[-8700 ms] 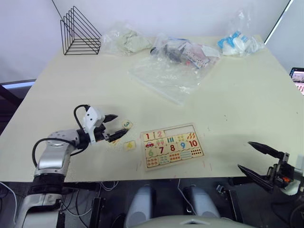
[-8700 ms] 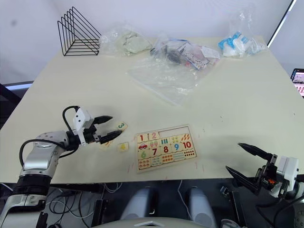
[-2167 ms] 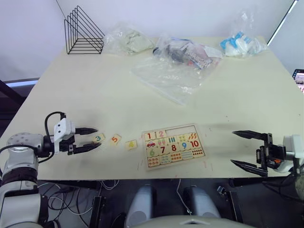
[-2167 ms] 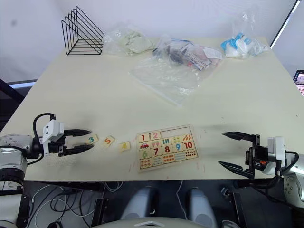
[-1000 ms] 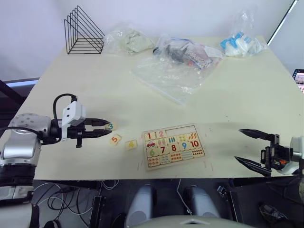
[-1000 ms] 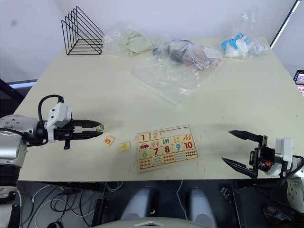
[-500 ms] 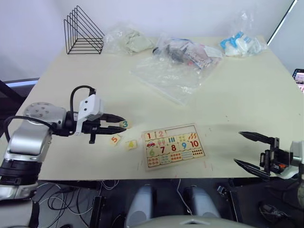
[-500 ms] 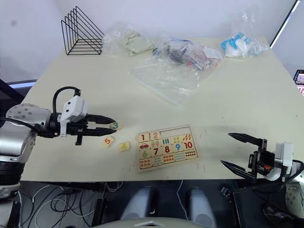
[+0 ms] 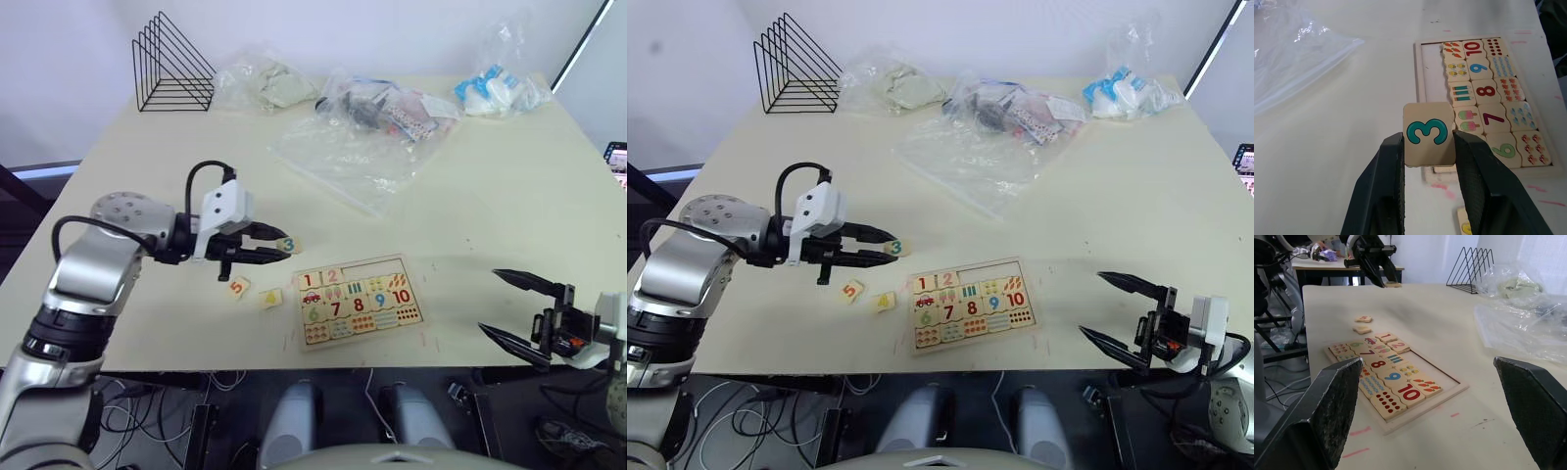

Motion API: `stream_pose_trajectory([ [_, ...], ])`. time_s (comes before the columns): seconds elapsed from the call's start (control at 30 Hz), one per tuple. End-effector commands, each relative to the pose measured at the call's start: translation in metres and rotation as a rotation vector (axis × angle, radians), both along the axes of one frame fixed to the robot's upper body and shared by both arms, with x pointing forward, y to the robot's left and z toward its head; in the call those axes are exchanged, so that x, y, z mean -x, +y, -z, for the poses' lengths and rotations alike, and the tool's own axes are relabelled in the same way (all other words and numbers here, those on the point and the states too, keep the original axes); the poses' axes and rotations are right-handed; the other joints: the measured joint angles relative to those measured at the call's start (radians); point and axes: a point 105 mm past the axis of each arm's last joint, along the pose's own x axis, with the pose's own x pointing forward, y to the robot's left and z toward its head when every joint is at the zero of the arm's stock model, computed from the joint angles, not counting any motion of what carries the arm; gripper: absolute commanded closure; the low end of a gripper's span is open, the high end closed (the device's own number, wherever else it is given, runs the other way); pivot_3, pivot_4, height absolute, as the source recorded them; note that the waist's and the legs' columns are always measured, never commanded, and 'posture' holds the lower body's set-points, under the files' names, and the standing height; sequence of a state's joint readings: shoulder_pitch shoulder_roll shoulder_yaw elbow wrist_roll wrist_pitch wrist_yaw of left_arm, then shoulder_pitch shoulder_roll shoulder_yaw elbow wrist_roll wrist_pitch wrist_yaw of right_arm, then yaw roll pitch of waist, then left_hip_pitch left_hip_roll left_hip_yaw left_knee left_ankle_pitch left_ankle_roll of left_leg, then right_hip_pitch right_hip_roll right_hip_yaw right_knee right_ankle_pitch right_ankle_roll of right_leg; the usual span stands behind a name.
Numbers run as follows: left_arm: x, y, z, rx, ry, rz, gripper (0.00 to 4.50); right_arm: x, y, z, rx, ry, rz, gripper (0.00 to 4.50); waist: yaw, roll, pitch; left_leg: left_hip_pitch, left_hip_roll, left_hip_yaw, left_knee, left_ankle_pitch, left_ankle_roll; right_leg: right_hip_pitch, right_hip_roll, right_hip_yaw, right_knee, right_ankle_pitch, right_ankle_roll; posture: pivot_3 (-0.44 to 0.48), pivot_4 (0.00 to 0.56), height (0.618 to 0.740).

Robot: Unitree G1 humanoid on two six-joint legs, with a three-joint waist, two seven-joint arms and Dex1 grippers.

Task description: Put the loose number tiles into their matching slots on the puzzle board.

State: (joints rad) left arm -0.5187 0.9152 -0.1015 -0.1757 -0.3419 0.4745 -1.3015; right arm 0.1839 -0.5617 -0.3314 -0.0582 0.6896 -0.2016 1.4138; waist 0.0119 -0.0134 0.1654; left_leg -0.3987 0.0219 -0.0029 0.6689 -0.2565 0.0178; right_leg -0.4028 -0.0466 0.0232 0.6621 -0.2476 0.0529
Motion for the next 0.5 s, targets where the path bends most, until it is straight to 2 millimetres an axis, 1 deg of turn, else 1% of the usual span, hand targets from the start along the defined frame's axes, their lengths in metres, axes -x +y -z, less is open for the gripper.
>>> stream_pose_trajectory([
  [0.03, 0.000, -0.012, -0.004, -0.026, -0.030, 0.029, 3.50, -0.001, -0.004, -0.007, 0.018, -0.038, 0.005, 0.00, 0.000, 0.000, 0.000, 0.000, 0.000, 0.000, 0.000, 0.000, 0.000, 0.000, 0.000, 0.000, 0.000, 0.000, 0.000, 0.000, 0.150, 0.740],
  [0.13, -0.001, -0.021, 0.001, -0.044, -0.028, 0.043, 3.50, -0.004, -0.003, -0.008, 0.014, -0.043, -0.003, 0.00, 0.000, 0.000, 0.000, 0.000, 0.000, 0.000, 0.000, 0.000, 0.000, 0.000, 0.000, 0.000, 0.000, 0.000, 0.000, 0.000, 0.150, 0.740],
  [0.2, -0.005, -0.025, 0.006, -0.084, -0.029, 0.009, 3.50, -0.005, -0.001, -0.008, 0.011, -0.043, -0.010, 0.00, 0.000, 0.000, 0.000, 0.000, 0.000, 0.000, 0.000, 0.000, 0.000, 0.000, 0.000, 0.000, 0.000, 0.000, 0.000, 0.000, 0.150, 0.740],
  [0.23, -0.005, -0.030, 0.006, -0.089, -0.009, 0.007, 3.50, -0.006, 0.000, -0.008, 0.010, -0.042, -0.014, 0.00, 0.000, 0.000, 0.000, 0.000, 0.000, 0.000, 0.000, 0.000, 0.000, 0.000, 0.000, 0.000, 0.000, 0.000, 0.000, 0.000, 0.150, 0.740],
  [0.33, -0.007, -0.042, 0.006, -0.091, 0.015, 0.004, 3.50, -0.007, 0.001, -0.007, 0.009, -0.041, -0.018, 0.00, 0.002, 0.000, 0.000, 0.000, 0.000, -0.001, 0.000, 0.000, 0.000, 0.000, 0.000, 0.000, 0.000, 0.000, 0.000, 0.000, 0.150, 0.740],
  [0.5, -0.009, -0.055, 0.008, -0.135, 0.021, -0.003, 3.50, -0.010, 0.003, -0.008, 0.008, -0.046, -0.025, 0.00, -0.001, 0.000, 0.000, 0.000, 0.000, -0.001, 0.000, 0.000, 0.000, 0.000, 0.000, 0.000, 0.000, 0.000, 0.000, 0.000, 0.150, 0.740],
])
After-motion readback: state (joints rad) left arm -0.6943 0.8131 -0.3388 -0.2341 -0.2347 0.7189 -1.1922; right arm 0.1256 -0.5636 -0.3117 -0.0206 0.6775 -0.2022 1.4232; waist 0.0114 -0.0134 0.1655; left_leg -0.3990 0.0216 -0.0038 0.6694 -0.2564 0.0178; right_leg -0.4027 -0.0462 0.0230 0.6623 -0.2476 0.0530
